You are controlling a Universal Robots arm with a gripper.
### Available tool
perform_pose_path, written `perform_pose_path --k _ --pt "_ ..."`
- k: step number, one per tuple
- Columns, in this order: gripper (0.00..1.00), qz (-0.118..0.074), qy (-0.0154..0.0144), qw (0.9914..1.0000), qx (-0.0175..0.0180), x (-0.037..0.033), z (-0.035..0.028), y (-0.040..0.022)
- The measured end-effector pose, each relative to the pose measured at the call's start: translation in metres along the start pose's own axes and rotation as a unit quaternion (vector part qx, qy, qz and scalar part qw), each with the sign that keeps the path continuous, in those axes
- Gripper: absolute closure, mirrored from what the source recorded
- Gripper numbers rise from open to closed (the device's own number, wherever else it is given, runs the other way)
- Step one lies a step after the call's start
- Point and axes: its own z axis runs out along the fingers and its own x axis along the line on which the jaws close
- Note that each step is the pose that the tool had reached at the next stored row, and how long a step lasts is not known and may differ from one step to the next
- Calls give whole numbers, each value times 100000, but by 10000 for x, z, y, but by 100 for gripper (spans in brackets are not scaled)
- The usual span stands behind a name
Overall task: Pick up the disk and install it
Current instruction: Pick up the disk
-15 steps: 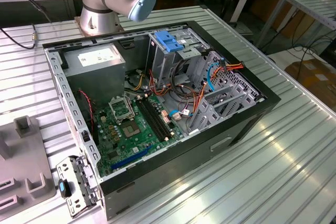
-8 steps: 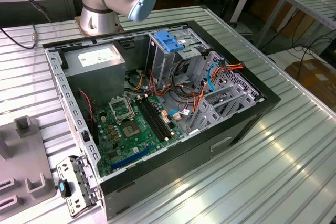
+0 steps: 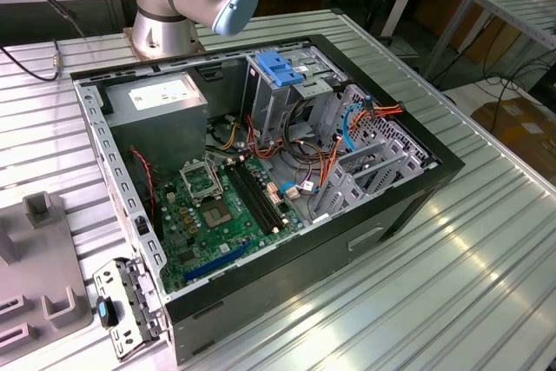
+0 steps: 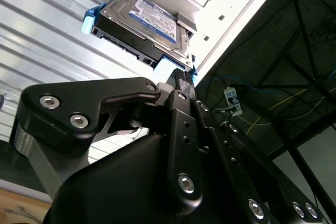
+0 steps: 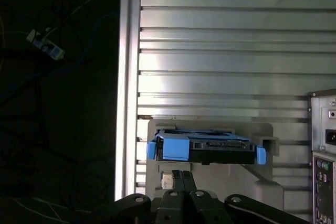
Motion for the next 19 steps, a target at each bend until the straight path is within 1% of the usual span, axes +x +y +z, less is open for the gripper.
perform_pose_path --k 10,15,19 --pt "89 -1610 67 99987 44 0 0 0" --pt "89 -2816 117 99960 74 0 0 0" --pt "89 -3362 139 99943 89 0 0 0"
